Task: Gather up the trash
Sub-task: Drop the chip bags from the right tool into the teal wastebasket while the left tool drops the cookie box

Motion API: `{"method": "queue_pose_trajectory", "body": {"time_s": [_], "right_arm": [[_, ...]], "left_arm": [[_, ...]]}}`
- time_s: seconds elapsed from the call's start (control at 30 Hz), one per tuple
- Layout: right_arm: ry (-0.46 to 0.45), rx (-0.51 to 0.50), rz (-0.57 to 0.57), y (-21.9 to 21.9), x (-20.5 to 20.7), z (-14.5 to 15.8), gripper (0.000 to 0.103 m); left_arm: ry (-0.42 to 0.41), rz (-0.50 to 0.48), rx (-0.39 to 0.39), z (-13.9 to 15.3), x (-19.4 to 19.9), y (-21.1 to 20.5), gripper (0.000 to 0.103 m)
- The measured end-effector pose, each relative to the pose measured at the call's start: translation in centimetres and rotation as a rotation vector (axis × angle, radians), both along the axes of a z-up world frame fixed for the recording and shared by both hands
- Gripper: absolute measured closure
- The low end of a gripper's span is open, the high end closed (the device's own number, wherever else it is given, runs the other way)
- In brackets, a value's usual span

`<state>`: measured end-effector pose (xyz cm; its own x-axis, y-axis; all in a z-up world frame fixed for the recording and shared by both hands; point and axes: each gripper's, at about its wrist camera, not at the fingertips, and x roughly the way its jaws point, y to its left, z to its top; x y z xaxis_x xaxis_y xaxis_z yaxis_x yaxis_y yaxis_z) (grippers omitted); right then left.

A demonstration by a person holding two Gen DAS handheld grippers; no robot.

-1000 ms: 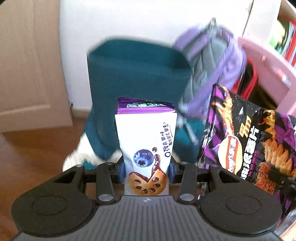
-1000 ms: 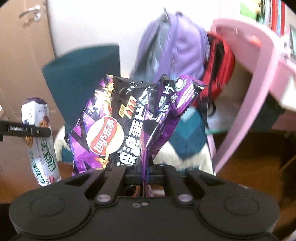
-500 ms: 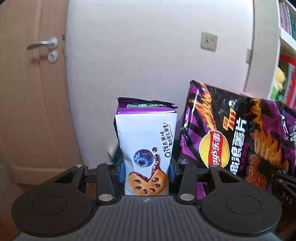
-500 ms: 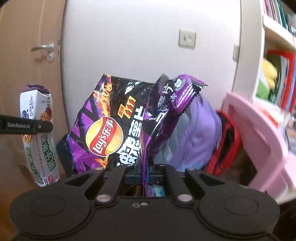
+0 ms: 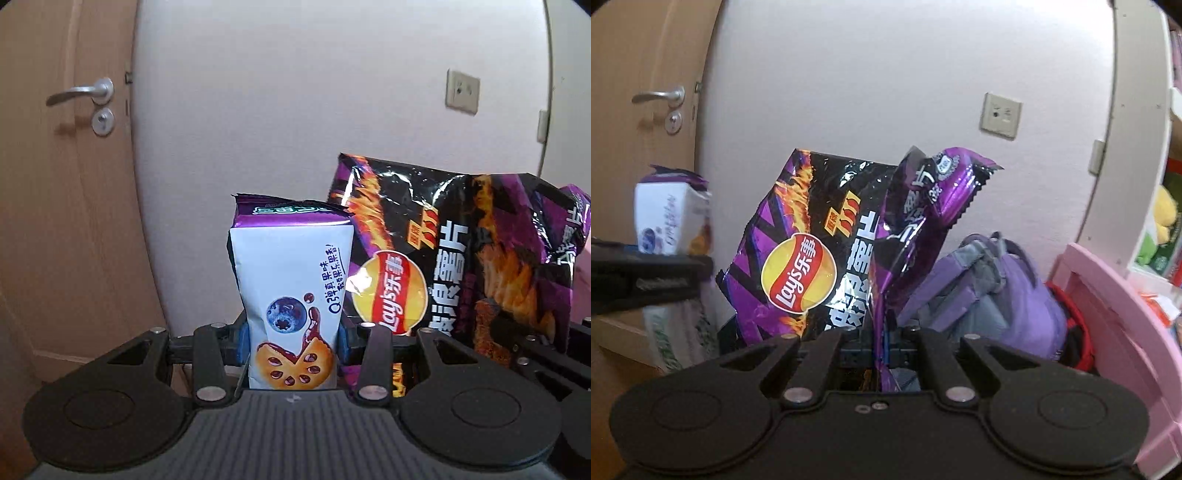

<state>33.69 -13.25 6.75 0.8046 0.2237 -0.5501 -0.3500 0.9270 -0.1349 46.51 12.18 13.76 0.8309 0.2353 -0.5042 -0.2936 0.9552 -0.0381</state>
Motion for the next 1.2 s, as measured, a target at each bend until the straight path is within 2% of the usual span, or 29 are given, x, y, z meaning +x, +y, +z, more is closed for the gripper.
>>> {"method": "queue_pose_trajectory", "body": {"time_s": [0.17, 0.43, 0.7, 0.87, 0.97, 1.03, 1.07, 1.17, 1.2], "right_arm": [[0.048, -0.01, 0.0, 2.2, 2.3, -3.1, 0.1], [0.128, -0.006, 0.034, 3.6, 3.5, -7.6, 0.099], [0.13, -0.038, 0.102, 4.5, 2.9, -10.4, 0.093], [0.183, -0.063, 0.168, 4.8, 2.7, -11.6, 0.081], [0.173, -0.084, 0.184, 4.7, 2.1, -12.0, 0.074], [0.183, -0.096, 0.212, 4.6, 1.5, -12.2, 0.058], [0.185, -0.103, 0.225, 4.7, 1.1, -12.2, 0.055], [0.164, -0.142, 0.255, 4.7, -0.2, -12.2, 0.048], [0.162, -0.15, 0.264, 4.6, -0.5, -12.1, 0.043]], "left_arm": [[0.046, 0.002, -0.019, -3.0, 2.2, 0.6, 0.061], [0.111, -0.016, -0.032, -7.1, 4.5, 1.0, 0.061], [0.174, -0.035, -0.041, -9.9, 6.0, 1.2, 0.061], [0.238, -0.048, -0.069, -10.7, 7.2, 1.5, 0.06], [0.281, -0.048, -0.078, -11.4, 8.1, 1.9, 0.059], [0.295, -0.049, -0.077, -11.8, 8.3, 2.0, 0.059], [0.299, -0.052, -0.079, -11.9, 8.3, 2.2, 0.058], [0.309, -0.053, -0.089, -12.2, 8.5, 2.1, 0.052], [0.312, -0.055, -0.091, -12.3, 8.4, 2.0, 0.047]]}}
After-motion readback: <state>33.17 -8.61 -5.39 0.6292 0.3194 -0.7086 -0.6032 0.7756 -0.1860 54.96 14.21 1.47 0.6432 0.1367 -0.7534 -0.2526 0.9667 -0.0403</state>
